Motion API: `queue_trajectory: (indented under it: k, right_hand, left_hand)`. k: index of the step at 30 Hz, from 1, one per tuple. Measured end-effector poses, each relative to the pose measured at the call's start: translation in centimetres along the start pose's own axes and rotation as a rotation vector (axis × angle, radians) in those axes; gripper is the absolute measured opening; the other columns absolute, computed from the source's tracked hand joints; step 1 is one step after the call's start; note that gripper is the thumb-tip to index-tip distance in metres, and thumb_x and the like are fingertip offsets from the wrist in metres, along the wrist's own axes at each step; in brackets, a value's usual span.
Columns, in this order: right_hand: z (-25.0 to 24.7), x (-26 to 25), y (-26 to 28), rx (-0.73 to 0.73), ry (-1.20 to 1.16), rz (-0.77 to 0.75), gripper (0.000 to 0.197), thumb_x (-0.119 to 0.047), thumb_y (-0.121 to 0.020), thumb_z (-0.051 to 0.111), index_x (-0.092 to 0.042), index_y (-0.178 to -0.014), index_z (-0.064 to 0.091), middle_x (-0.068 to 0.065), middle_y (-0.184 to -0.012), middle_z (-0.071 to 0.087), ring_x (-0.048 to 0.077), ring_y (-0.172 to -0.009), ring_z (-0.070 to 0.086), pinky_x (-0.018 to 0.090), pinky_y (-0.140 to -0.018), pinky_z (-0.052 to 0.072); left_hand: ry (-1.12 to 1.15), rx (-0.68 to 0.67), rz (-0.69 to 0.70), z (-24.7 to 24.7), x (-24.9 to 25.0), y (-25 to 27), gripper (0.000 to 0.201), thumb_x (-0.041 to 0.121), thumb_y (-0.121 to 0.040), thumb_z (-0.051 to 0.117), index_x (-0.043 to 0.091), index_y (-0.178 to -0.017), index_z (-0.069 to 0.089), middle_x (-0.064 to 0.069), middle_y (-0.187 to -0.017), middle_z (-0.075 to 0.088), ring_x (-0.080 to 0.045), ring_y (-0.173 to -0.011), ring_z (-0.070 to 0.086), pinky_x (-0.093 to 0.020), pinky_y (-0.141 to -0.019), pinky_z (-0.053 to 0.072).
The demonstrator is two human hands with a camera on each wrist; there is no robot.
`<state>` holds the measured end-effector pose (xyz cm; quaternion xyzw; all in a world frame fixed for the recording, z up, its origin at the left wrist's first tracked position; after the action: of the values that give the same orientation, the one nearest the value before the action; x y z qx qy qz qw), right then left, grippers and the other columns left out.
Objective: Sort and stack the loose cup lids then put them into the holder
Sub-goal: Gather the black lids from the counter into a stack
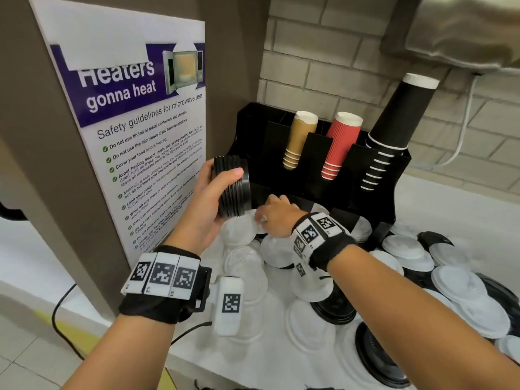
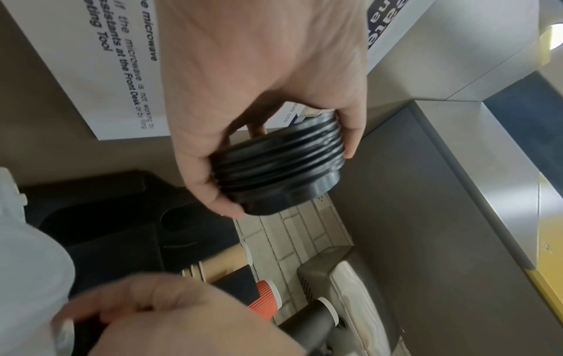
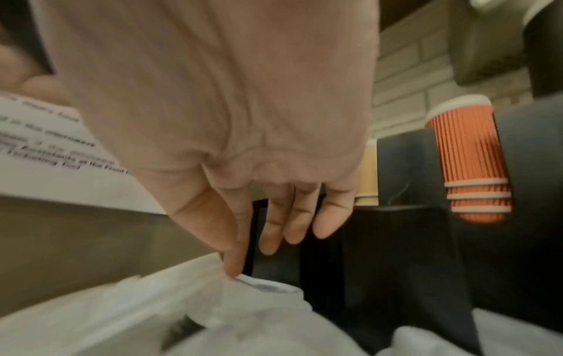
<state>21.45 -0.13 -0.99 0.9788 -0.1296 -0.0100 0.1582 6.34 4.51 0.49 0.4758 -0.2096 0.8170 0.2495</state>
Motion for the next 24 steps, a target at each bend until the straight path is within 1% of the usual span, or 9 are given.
queue_trajectory:
  k: [2, 4, 8, 12, 15, 18, 21, 22, 24]
  right_hand:
    - [-0.4, -0.1, -0.5, 0.053, -0.143, -0.049, 0.045, -0.02, -0.09, 0.055, -0.024, -0.134, 0.048, 0.01, -0.13, 0.038, 0.03, -0.123, 0.034, 0.041, -0.098, 0.04]
    - [-0.8, -0.2, -1.1, 0.048, -0.161, -0.06, 0.059, -0.018, -0.083, 0.065, -0.019, -0.138, 0.042, 0.011, -0.13, 0.041, 0.029, -0.122, 0.041, 0.038, -0.093, 0.046]
    - [-0.6, -0.9, -2.7, -0.109, -0.056, -0.057, 0.082, -0.019, -0.076, 0.074, -0.02, -0.145, 0.031, 0.009, -0.136, 0.043, 0.028, -0.122, 0.047, 0.037, -0.092, 0.049]
    - [0.0, -0.7, -4.2, -0.186, 0.02, -0.069, 0.086, -0.023, -0.077, 0.075, -0.027, -0.148, 0.027, 0.01, -0.139, 0.041, 0.03, -0.126, 0.044, 0.035, -0.094, 0.046]
    - [0.5, -0.5, -4.5, -0.116, 0.038, -0.068, 0.083, -0.031, -0.073, 0.076, -0.031, -0.143, 0.032, 0.009, -0.134, 0.039, 0.033, -0.125, 0.038, 0.036, -0.085, 0.041]
    - [-0.4, 0.0, -3.7, -0.012, 0.002, -0.051, 0.08, -0.038, -0.069, 0.076, -0.031, -0.138, 0.035, 0.009, -0.131, 0.039, 0.033, -0.117, 0.042, 0.039, -0.079, 0.044]
    - [-2.2, 1.1, -2.2, -0.05, 0.012, -0.044, 0.073, -0.039, -0.069, 0.075, -0.032, -0.132, 0.039, 0.007, -0.121, 0.039, 0.028, -0.105, 0.045, 0.037, -0.073, 0.045]
    - [-2.7, 1.5, -1.6, -0.107, 0.084, -0.019, 0.072, -0.038, -0.07, 0.075, -0.032, -0.132, 0.039, 0.006, -0.118, 0.038, 0.029, -0.11, 0.044, 0.037, -0.074, 0.043]
    - [-3.5, 1.9, -0.5, -0.204, 0.308, 0.049, 0.08, -0.038, -0.07, 0.077, -0.03, -0.138, 0.036, 0.009, -0.128, 0.035, 0.032, -0.125, 0.034, 0.042, -0.083, 0.042]
  left_hand:
    - [-0.004, -0.005, 0.006, -0.3, -0.1, 0.1, 0.042, 0.038, -0.067, 0.074, 0.028, -0.104, 0.059, 0.001, -0.095, 0.065, -0.014, -0.082, 0.067, -0.033, -0.061, 0.055]
    - [-0.008, 0.001, 0.003, -0.6, -0.2, 0.0, 0.043, 0.041, -0.062, 0.076, 0.029, -0.101, 0.061, 0.004, -0.09, 0.067, -0.013, -0.08, 0.068, -0.033, -0.06, 0.055]
    - [-0.021, 0.025, 0.019, -0.9, -0.1, -0.1, 0.052, 0.041, -0.062, 0.076, 0.024, -0.108, 0.058, 0.002, -0.093, 0.066, -0.015, -0.082, 0.068, -0.034, -0.06, 0.055]
    - [-0.025, 0.065, 0.031, -1.7, 0.5, 0.0, 0.055, 0.039, -0.062, 0.076, 0.023, -0.111, 0.056, 0.001, -0.096, 0.065, -0.015, -0.084, 0.067, -0.031, -0.058, 0.054]
    - [-0.039, 0.088, 0.042, -1.9, 0.8, 0.0, 0.043, 0.034, -0.071, 0.07, 0.024, -0.111, 0.056, 0.001, -0.097, 0.064, -0.016, -0.087, 0.065, -0.032, -0.06, 0.055]
    - [-0.05, 0.095, 0.046, -1.7, 1.1, -0.1, 0.045, 0.033, -0.072, 0.069, 0.025, -0.113, 0.053, 0.004, -0.095, 0.065, -0.016, -0.087, 0.065, -0.033, -0.063, 0.056]
    - [-0.08, 0.09, 0.05, -1.4, 1.4, -0.3, 0.06, 0.039, -0.064, 0.075, 0.025, -0.118, 0.053, 0.003, -0.098, 0.064, -0.016, -0.089, 0.065, -0.035, -0.066, 0.056]
    - [-0.091, 0.084, 0.054, -1.3, 1.5, -0.4, 0.064, 0.042, -0.061, 0.075, 0.025, -0.118, 0.053, 0.002, -0.1, 0.063, -0.016, -0.089, 0.065, -0.036, -0.067, 0.056]
    - [-0.104, 0.077, 0.063, -1.0, 1.8, -0.4, 0.066, 0.044, -0.06, 0.075, 0.025, -0.119, 0.053, 0.002, -0.1, 0.063, -0.015, -0.089, 0.065, -0.038, -0.07, 0.056]
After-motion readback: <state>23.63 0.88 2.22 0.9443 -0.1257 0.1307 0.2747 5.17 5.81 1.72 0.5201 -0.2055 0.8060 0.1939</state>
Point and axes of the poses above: each hand's wrist, its own y-axis away from the middle knuckle, its own z-axis out of the palm, x = y × z, the point moved 1 cm from there along -y, towards the middle knuckle
